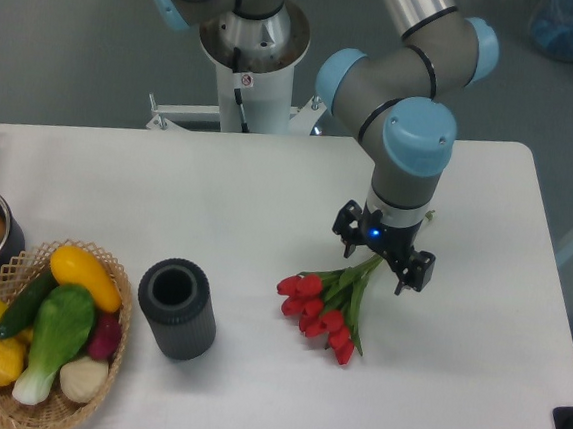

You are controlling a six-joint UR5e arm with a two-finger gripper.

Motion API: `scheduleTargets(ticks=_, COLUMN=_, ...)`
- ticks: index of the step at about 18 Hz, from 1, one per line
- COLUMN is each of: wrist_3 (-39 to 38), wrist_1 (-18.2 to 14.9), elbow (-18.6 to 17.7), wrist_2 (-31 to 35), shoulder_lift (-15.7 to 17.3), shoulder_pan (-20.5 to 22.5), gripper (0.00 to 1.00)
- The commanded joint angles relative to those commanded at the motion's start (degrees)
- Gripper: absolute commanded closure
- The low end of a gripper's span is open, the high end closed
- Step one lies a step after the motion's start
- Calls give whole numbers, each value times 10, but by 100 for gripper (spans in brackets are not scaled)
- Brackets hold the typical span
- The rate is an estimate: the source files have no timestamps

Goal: Place the flowers on the table
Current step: 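Lay the red tulips on the table and open the gripper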

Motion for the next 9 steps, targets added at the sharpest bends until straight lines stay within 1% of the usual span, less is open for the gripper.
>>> scheduleTargets(ticks=4, wrist_3=1, wrist_1=0, elbow=-2, wrist_2=1, shoulder_lift=4, shoulder_pan=23, gripper=0)
scheduleTargets(ticks=9, wrist_3=1, wrist_1=2, elbow=-2, wrist_2=5, shoulder_lift=5, shoulder_pan=40, gripper=0)
